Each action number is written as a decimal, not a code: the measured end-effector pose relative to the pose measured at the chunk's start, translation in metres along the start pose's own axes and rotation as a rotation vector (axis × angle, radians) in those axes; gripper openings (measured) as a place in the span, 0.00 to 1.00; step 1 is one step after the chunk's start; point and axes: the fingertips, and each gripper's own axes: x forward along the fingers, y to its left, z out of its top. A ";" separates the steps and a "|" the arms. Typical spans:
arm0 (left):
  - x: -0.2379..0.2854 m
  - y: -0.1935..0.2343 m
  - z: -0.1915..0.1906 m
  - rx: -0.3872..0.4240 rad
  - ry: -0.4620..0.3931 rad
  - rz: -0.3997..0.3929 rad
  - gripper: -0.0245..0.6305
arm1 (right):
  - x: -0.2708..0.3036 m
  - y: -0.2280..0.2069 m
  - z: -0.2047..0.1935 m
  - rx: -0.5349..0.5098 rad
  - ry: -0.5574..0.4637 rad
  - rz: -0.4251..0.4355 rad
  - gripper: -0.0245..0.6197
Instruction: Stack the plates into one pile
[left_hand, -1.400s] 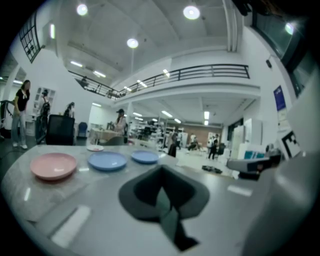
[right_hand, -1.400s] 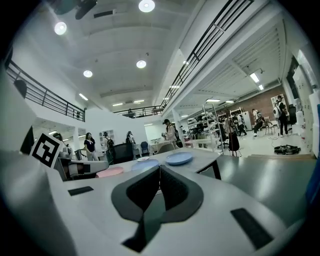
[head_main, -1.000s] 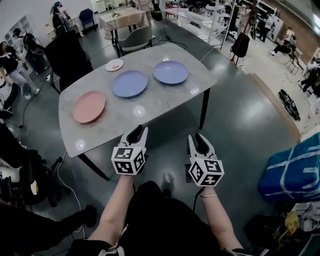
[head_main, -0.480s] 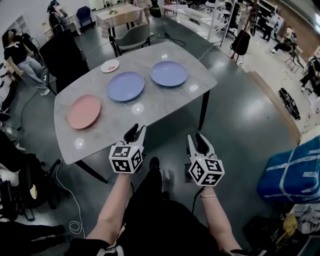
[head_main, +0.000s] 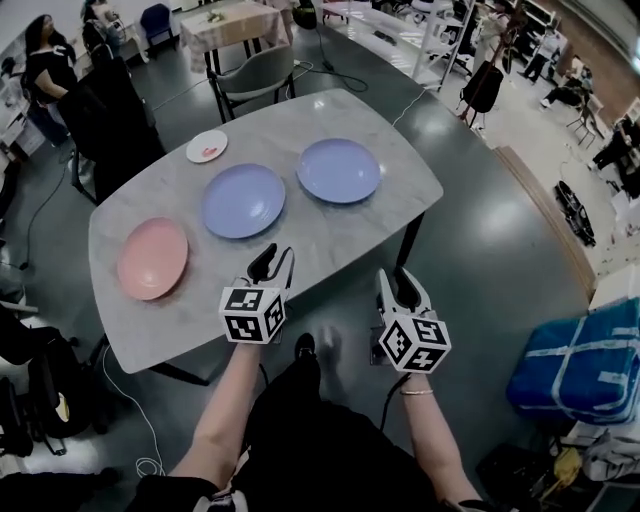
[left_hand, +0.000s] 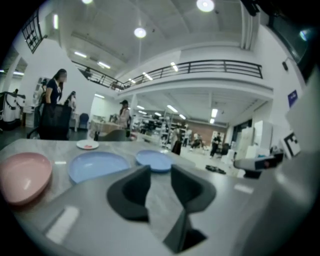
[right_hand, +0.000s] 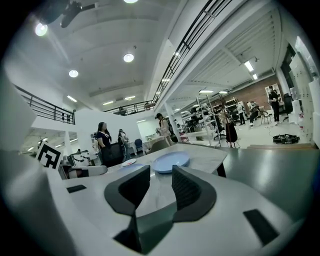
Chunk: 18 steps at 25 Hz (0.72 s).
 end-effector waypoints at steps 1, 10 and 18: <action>0.010 0.008 0.004 0.002 0.004 -0.001 0.23 | 0.013 0.000 0.004 0.001 0.002 -0.004 0.22; 0.082 0.062 0.031 0.003 0.039 -0.027 0.23 | 0.096 -0.007 0.022 0.015 0.023 -0.067 0.22; 0.141 0.074 0.035 0.016 0.102 -0.059 0.24 | 0.138 -0.032 0.025 0.014 0.063 -0.134 0.22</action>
